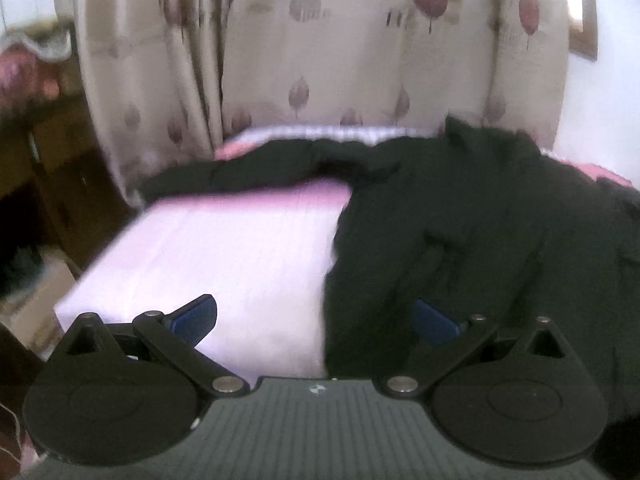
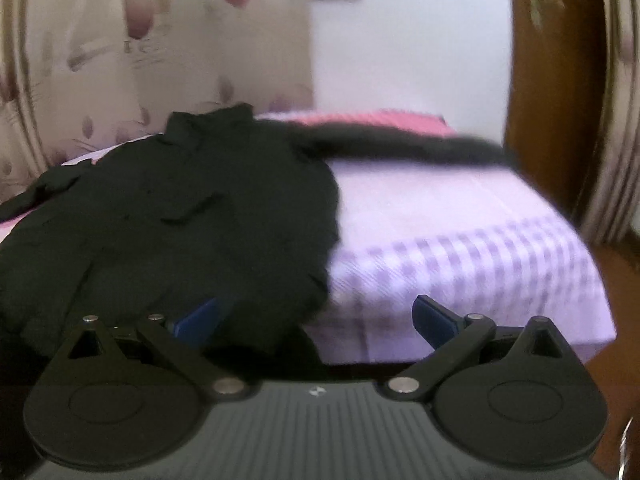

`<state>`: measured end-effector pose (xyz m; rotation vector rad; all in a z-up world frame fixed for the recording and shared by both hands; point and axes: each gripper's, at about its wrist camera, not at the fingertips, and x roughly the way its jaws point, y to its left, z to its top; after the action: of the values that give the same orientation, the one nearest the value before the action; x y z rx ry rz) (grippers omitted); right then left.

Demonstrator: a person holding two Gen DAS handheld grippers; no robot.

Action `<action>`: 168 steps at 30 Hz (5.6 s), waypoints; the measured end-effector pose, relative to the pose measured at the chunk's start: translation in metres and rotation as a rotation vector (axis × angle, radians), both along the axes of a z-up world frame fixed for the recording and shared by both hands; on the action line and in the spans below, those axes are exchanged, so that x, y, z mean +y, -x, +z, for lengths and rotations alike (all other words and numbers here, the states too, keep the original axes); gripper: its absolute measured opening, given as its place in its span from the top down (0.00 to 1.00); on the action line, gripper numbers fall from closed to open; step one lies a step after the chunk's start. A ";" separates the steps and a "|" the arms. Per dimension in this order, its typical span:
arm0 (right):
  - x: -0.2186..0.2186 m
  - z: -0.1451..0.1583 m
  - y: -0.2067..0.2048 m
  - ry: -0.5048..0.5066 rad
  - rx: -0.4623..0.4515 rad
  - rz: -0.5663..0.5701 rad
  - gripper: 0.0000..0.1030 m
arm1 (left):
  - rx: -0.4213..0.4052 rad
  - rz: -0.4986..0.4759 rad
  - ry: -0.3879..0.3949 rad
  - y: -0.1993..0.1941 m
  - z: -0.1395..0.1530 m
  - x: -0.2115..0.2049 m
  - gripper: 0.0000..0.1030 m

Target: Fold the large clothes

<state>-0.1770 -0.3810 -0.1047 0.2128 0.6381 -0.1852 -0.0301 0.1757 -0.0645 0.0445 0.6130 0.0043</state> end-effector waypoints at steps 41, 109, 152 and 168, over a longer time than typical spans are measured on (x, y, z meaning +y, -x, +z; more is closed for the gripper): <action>-0.198 0.044 -0.088 -0.572 -0.243 -0.202 0.32 | -0.167 -0.190 0.078 0.010 0.071 -0.061 0.00; 0.250 -0.019 -0.453 0.015 -0.015 0.566 0.81 | -0.023 0.017 0.256 -0.202 -0.044 -0.103 0.00; 0.084 -0.006 -0.346 -0.426 -0.175 0.370 0.23 | -0.303 -0.342 0.354 -0.240 0.178 -0.184 0.97; 0.008 0.035 -0.341 -0.280 -0.206 0.315 0.22 | -0.201 -0.289 0.210 -0.226 0.038 -0.212 0.00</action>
<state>0.1644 -0.3729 -0.0693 0.3917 0.4831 0.2295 0.1964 -0.0363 -0.0268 -0.0706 0.3995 -0.3317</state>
